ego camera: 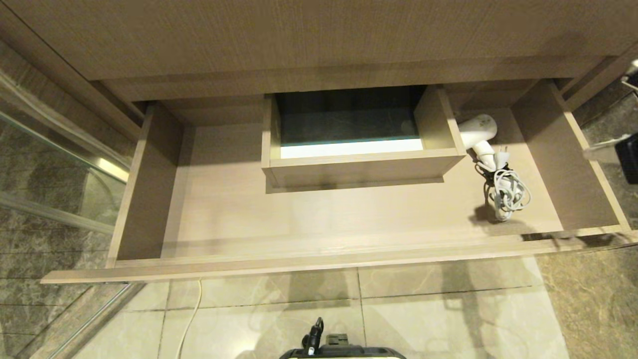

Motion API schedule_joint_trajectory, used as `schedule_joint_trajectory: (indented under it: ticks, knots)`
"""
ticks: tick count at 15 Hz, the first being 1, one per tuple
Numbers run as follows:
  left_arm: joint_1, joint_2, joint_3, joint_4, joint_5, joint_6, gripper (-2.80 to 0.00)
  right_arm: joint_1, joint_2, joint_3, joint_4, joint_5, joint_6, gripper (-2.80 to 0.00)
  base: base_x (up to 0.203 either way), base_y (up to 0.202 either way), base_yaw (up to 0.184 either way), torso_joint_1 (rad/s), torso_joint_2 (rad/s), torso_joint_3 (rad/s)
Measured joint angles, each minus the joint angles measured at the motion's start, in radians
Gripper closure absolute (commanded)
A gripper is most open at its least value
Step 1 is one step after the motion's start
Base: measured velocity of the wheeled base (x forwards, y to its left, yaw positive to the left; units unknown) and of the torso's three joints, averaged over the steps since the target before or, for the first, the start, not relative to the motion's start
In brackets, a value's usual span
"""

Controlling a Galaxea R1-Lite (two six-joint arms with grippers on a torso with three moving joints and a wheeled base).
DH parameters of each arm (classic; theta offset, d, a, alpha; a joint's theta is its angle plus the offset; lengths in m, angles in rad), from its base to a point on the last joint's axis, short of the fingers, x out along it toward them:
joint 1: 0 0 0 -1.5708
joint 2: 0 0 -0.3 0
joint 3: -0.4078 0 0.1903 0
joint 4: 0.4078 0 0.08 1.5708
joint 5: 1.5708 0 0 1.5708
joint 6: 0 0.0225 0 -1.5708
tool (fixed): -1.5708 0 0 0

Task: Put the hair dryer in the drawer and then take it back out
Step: Take the hairdryer out

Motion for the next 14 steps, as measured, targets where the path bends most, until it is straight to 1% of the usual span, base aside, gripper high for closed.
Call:
schedule_joint_trajectory:
  ticks: [5, 7, 9, 12, 14]
  knots:
    - [0.0, 0.0, 0.0, 0.0, 0.0, 0.0, 0.0, -0.035, 0.338, -0.275, -0.09, 0.002, 0.052, -2.8, 0.0, 0.0, 0.0, 0.0, 0.0, 0.0]
    - [0.0, 0.0, 0.0, 0.0, 0.0, 0.001, 0.0, -0.044, 0.444, -0.362, -0.114, 0.004, 0.104, -2.8, 0.0, 0.0, 0.0, 0.0, 0.0, 0.0]
    - [0.0, 0.0, 0.0, 0.0, 0.0, 0.0, 0.0, -0.047, 0.524, -0.408, -0.12, 0.005, 0.14, -2.8, 0.0, 0.0, 0.0, 0.0, 0.0, 0.0]
    - [0.0, 0.0, 0.0, 0.0, 0.0, 0.0, 0.0, -0.042, 0.609, -0.443, -0.133, 0.014, 0.155, -2.8, 0.0, 0.0, 0.0, 0.0, 0.0, 0.0]
    - [0.0, 0.0, 0.0, 0.0, 0.0, 0.0, 0.0, -0.035, 0.653, -0.466, -0.138, 0.037, 0.166, -2.8, 0.0, 0.0, 0.0, 0.0, 0.0, 0.0]
